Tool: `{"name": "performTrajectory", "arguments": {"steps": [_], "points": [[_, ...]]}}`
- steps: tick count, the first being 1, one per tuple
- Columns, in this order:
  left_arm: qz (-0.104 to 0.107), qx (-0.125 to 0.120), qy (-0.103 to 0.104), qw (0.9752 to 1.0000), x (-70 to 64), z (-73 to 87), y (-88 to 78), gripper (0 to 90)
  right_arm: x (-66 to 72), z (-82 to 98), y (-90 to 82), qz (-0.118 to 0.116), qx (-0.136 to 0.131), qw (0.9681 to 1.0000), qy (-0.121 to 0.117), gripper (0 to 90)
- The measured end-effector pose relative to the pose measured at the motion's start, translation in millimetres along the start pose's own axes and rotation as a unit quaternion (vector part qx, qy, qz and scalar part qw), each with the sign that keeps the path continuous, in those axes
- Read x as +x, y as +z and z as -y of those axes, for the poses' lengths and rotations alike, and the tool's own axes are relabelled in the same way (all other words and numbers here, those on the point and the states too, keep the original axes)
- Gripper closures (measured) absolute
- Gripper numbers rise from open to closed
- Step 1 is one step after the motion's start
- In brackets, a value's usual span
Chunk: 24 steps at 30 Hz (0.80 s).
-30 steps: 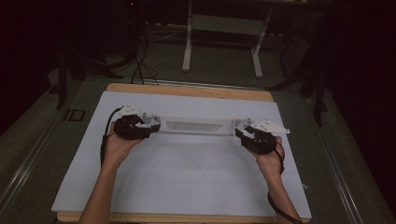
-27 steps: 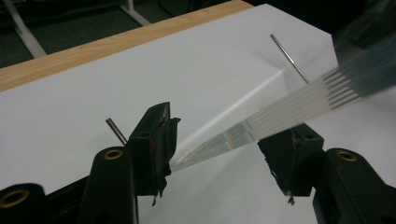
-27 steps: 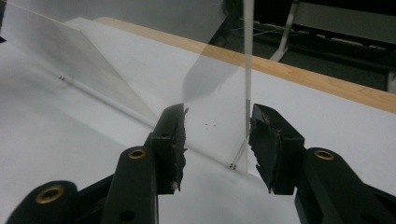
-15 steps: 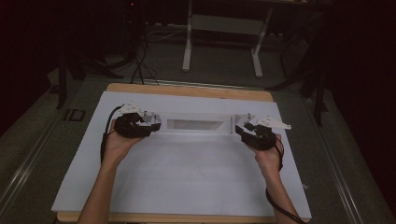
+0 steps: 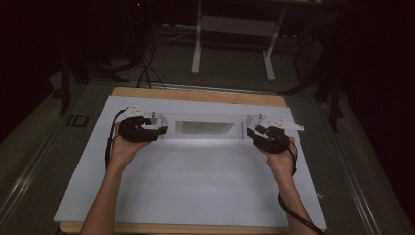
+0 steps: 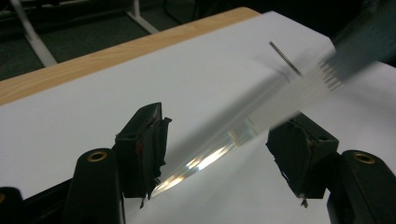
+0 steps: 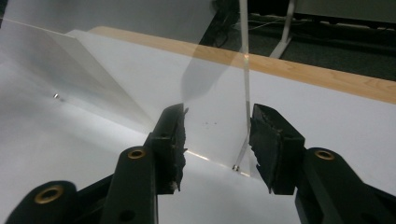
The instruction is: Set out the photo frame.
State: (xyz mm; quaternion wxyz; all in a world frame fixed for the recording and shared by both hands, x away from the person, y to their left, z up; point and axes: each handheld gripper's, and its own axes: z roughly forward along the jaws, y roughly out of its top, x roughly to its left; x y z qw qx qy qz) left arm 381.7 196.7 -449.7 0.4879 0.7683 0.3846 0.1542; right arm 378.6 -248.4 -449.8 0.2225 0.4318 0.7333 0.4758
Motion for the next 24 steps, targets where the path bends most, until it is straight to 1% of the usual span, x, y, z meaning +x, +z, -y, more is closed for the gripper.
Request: {"name": "performTrajectory", "arguments": {"steps": [4, 9, 10, 11, 13, 14, 16, 17, 18, 19, 20, 21, 22, 23, 24], "points": [[-0.001, -0.013, -0.002, 0.9999, 1.7, 0.9, 1.4, 43.2, -2.5, -5.4, 4.3, 0.002, 0.001, 1.0, 0.003, 56.6], [-0.008, -0.027, -0.002, 0.9996, 2.5, 1.4, 3.6, 44.8, -5.2, -7.3, 7.7, -0.001, -0.001, 1.0, -0.005, 56.5], [-0.007, -0.03, -0.003, 0.9995, 2.7, 1.6, 4.1, 46.1, -7.6, -7.1, 10.8, -0.005, -0.003, 0.9999, -0.013, 55.4], [-0.007, -0.032, -0.005, 0.9994, 3.0, 1.9, 4.5, 46.1, -7.6, -7.1, 10.8, -0.005, -0.003, 0.9999, -0.013, 55.4], [-0.01, -0.037, -0.007, 0.9993, 3.0, 3.2, 6.0, 45.2, -10.1, -5.9, 15.0, -0.013, -0.005, 0.9998, -0.018, 52.5], [-0.012, -0.039, -0.004, 0.9992, 2.2, 4.1, 7.3, 45.1, -11.3, -4.9, 17.5, -0.017, -0.005, 0.9996, -0.021, 51.1], [-0.027, -0.041, 0.007, 0.9988, -0.2, 5.9, 11.6, 43.8, -13.0, -2.7, 23.0, -0.021, -0.004, 0.9993, -0.031, 48.5], [-0.03, -0.041, 0.009, 0.9987, -0.6, 6.4, 13.4, 41.5, -14.2, -1.3, 25.9, -0.028, -0.007, 0.999, -0.035, 47.7], [-0.032, -0.045, 0.014, 0.9984, -1.4, 7.4, 15.9, 39.2, -16.0, 0.5, 30.4, -0.037, -0.005, 0.9986, -0.038, 44.7], [-0.032, -0.044, 0.017, 0.9984, -2.1, 8.2, 18.5, 39.2, -16.0, 0.5, 30.4, -0.037, -0.005, 0.9986, -0.038, 44.7], [-0.036, -0.044, 0.022, 0.9981, -3.0, 8.9, 21.2, 38.3, -17.8, 3.2, 35.4, -0.047, -0.006, 0.9981, -0.04, 44.2], [-0.041, -0.048, 0.027, 0.9977, -4.0, 9.7, 23.5, 38.3, -17.8, 3.2, 35.4, -0.047, -0.006, 0.9981, -0.04, 44.2], [-0.046, -0.053, 0.026, 0.9972, -5.4, 10.6, 26.0, 38.3, -18.8, 4.4, 37.5, -0.048, -0.006, 0.9981, -0.04, 44.1], [-0.049, -0.056, 0.027, 0.9969, -6.1, 11.1, 27.4, 38.7, -19.7, 5.9, 39.7, -0.049, -0.007, 0.9982, -0.033, 44.3], [-0.059, -0.061, 0.029, 0.996, -7.1, 11.9, 29.5, 39.0, -20.3, 6.6, 40.8, -0.049, -0.009, 0.9983, -0.031, 44.8]]}}
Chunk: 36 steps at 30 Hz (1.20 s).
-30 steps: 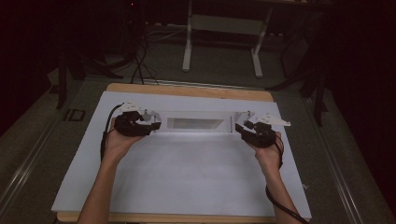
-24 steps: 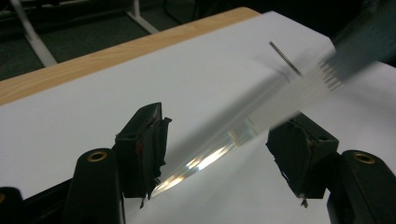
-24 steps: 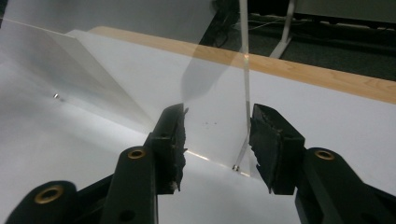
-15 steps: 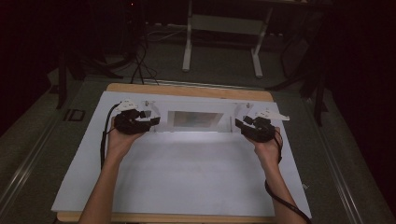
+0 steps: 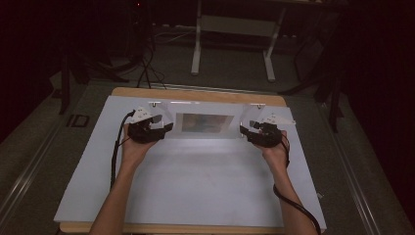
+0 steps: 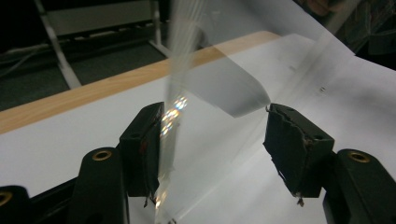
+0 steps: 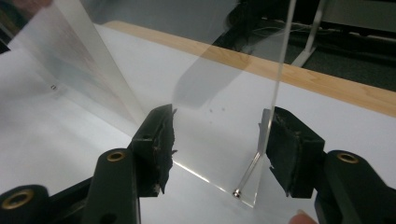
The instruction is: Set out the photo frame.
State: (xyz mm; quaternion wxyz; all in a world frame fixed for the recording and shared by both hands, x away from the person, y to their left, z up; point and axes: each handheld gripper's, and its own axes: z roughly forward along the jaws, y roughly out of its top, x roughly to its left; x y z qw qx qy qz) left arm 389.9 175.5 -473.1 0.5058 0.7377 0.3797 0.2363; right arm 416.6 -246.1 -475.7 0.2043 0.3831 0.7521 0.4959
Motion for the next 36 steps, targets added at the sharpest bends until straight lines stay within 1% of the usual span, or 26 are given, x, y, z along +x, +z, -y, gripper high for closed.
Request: {"name": "performTrajectory", "arguments": {"steps": [2, 5, 7, 8, 9, 11, 12, 16, 20, 25, 30, 36], "points": [[-0.011, -0.008, -0.001, 0.9999, -1.3, 1.0, 1.7, 38.3, -0.7, 1.6, 2.5, 0.002, -0.005, 1.0, 0.007, 45.4], [-0.02, -0.015, -0.006, 0.9997, -1.3, 1.6, 4.5, 37.5, 0.3, 1.1, 5.1, 0.013, -0.01, 0.9998, 0.011, 45.4], [-0.024, -0.015, -0.006, 0.9996, -1.2, 0.7, 6.1, 37.1, 1.3, -0.1, 6.7, 0.02, -0.007, 0.9998, 0.004, 45.5], [-0.028, -0.013, -0.005, 0.9995, -1.5, 0.0, 6.8, 36.5, 3.9, -2.0, 8.2, 0.033, -0.001, 0.9994, -0.009, 45.5], [-0.031, -0.011, -0.004, 0.9995, -1.8, -0.7, 7.6, 36.5, 3.9, -2.0, 8.2, 0.033, -0.001, 0.9994, -0.009, 45.5], [-0.037, -0.01, -0.002, 0.9993, -2.3, -1.5, 9.2, 35.9, 6.7, -3.2, 9.8, 0.045, 0.002, 0.9988, -0.019, 45.5], [-0.038, -0.01, -0.001, 0.9992, -2.3, -1.7, 9.7, 35.7, 7.1, -3.4, 10.3, 0.048, 0.002, 0.9986, -0.02, 45.5], [-0.041, -0.01, -0.002, 0.9991, -2.8, -2.3, 10.8, 35.3, 7.2, -3.2, 10.9, 0.051, 0.0, 0.9985, -0.021, 45.6], [-0.044, 0.0, -0.001, 0.999, -2.2, -5.3, 12.3, 34.9, 7.8, -3.7, 11.8, 0.055, 0.0, 0.9983, -0.021, 45.8], [-0.048, -0.004, -0.003, 0.9989, -1.2, -5.6, 14.3, 34.8, 7.4, -5.9, 13.4, 0.059, 0.004, 0.998, -0.021, 45.9], [-0.049, 0.0, -0.015, 0.9987, 0.5, -8.8, 18.1, 33.2, 7.2, -7.5, 15.3, 0.063, 0.005, 0.9978, -0.019, 45.9], [-0.047, 0.004, -0.015, 0.9988, 2.0, -11.1, 19.5, 33.0, 7.1, -9.1, 15.6, 0.066, 0.01, 0.9977, -0.016, 46.0]]}}
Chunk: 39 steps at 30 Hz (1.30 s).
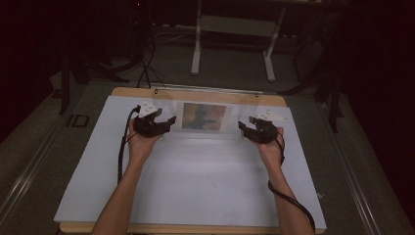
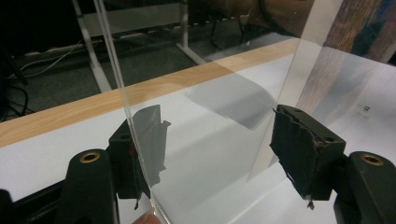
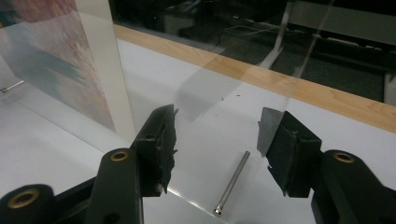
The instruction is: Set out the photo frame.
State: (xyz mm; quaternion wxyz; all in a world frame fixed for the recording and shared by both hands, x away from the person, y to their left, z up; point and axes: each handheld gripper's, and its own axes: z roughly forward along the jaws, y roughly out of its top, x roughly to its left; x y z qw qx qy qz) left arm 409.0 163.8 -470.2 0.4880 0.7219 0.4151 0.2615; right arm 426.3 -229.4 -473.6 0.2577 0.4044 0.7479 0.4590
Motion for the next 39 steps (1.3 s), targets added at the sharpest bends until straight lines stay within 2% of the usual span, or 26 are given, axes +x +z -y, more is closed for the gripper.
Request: {"name": "performTrajectory", "arguments": {"steps": [7, 14, 18, 22, 30, 39], "points": [[0.004, 0.001, -0.007, 1.0, -1.6, -5.1, -3.4, 32.9, -0.3, -2.6, -4.1, -0.002, 0.001, 1.0, 0.006, 46.1], [0.012, 0.015, -0.02, 0.9996, -3.0, -7.7, -9.7, 32.9, 3.7, -6.3, -13.0, -0.004, 0.006, 1.0, 0.005, 46.3], [0.013, 0.024, -0.013, 0.9995, -6.9, -9.9, -13.5, 32.9, 7.1, -2.2, -18.2, -0.003, 0.011, 0.9997, 0.02, 46.2], [0.022, 0.046, -0.02, 0.9985, -9.4, -9.5, -15.5, 33.0, 10.0, 4.7, -23.9, -0.004, 0.019, 0.9994, 0.028, 46.2], [0.037, 0.056, -0.038, 0.997, -14.4, -2.9, -21.8, 33.0, 15.8, 9.3, -39.0, -0.005, 0.021, 0.9994, 0.028, 47.3], [0.039, 0.069, -0.042, 0.996, -23.2, -1.5, -32.8, 33.0, 23.4, 17.6, -53.1, -0.005, 0.021, 0.999, 0.039, 47.3]]}}
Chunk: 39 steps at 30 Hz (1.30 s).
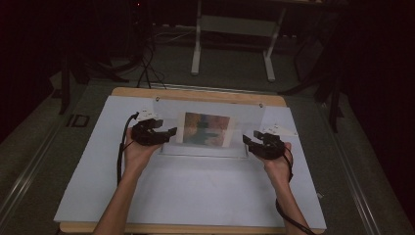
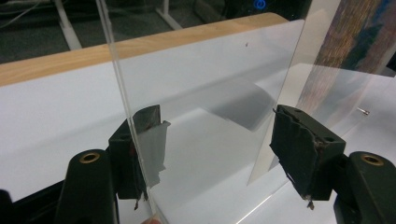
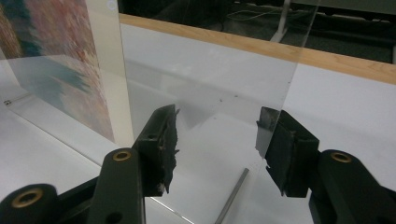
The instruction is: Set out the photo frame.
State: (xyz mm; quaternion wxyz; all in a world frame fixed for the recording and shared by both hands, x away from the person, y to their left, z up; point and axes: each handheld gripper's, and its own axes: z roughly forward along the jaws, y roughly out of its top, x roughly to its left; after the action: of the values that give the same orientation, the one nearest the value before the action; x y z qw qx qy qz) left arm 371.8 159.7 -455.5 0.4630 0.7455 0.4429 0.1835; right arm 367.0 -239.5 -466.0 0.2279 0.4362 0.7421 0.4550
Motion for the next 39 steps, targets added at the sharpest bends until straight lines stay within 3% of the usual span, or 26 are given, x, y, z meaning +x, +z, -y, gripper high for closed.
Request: {"name": "performTrajectory", "arguments": {"steps": [7, 16, 23, 39], "points": [[0.002, -0.001, -0.006, 1.0, -3.7, 7.1, -6.5, 32.9, 6.1, 4.5, -6.7, 0.0, -0.006, 1.0, -0.003, 47.3], [0.006, 0.004, -0.021, 0.9998, -9.3, 4.7, -10.8, 32.5, 6.5, 2.9, -15.1, -0.002, -0.014, 0.9999, 0.004, 47.3], [-0.001, 0.005, -0.013, 0.9999, -14.5, 6.1, -9.4, 32.4, 2.9, 9.5, -14.7, -0.009, -0.009, 0.9998, 0.018, 47.4], [-0.001, 0.007, -0.018, 0.9998, -15.7, 11.7, -11.6, 32.2, 0.3, 12.9, -13.7, -0.022, -0.012, 0.9996, 0.013, 47.8]]}}
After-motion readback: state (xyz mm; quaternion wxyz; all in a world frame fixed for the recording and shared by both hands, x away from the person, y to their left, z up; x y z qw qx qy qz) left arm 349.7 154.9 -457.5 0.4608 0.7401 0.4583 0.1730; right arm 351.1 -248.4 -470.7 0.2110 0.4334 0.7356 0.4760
